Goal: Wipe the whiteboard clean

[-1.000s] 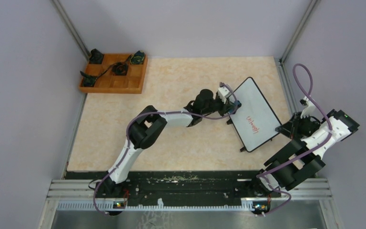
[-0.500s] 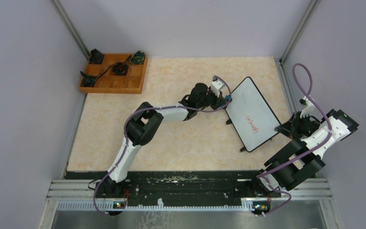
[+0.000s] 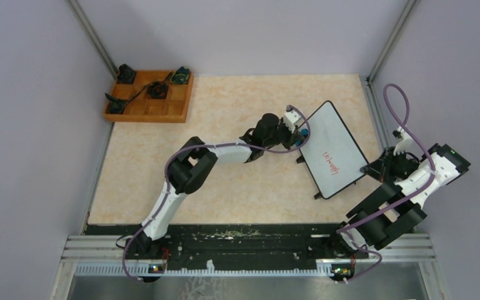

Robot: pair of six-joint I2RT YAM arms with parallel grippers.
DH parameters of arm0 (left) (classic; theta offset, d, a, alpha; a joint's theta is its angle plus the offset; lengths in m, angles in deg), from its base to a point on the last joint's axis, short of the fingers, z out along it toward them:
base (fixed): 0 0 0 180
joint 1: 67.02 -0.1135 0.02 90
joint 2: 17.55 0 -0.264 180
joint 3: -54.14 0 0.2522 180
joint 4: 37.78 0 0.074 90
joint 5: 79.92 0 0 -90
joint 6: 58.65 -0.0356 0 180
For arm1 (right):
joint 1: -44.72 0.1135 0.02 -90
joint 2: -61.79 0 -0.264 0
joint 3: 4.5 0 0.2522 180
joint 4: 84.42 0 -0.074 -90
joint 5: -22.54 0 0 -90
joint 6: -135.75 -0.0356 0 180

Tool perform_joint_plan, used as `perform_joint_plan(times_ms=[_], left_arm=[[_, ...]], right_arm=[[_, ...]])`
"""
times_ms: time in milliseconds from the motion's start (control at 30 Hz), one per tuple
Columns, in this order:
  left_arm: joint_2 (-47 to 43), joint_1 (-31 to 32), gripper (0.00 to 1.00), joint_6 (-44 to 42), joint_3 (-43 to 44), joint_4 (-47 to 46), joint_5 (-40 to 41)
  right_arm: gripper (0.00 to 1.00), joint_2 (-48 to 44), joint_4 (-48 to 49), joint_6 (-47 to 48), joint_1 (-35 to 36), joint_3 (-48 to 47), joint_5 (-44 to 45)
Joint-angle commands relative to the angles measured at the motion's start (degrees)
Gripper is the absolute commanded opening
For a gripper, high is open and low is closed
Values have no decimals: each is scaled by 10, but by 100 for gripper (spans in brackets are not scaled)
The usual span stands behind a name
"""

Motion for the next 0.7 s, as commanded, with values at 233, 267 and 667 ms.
perform_joint_plan(times_ms=[233,267,667], left_arm=[[-25,46,0,6,5,-22,-31],[-29,47,0,6,0,-26,-31],[-56,65,1,6,-14,-23,-34]], right_arm=[[0,-19,-8,67,16,23,70],[0,-19,-8,67,16,22,71],[0,-29,-8,66,16,22,85]])
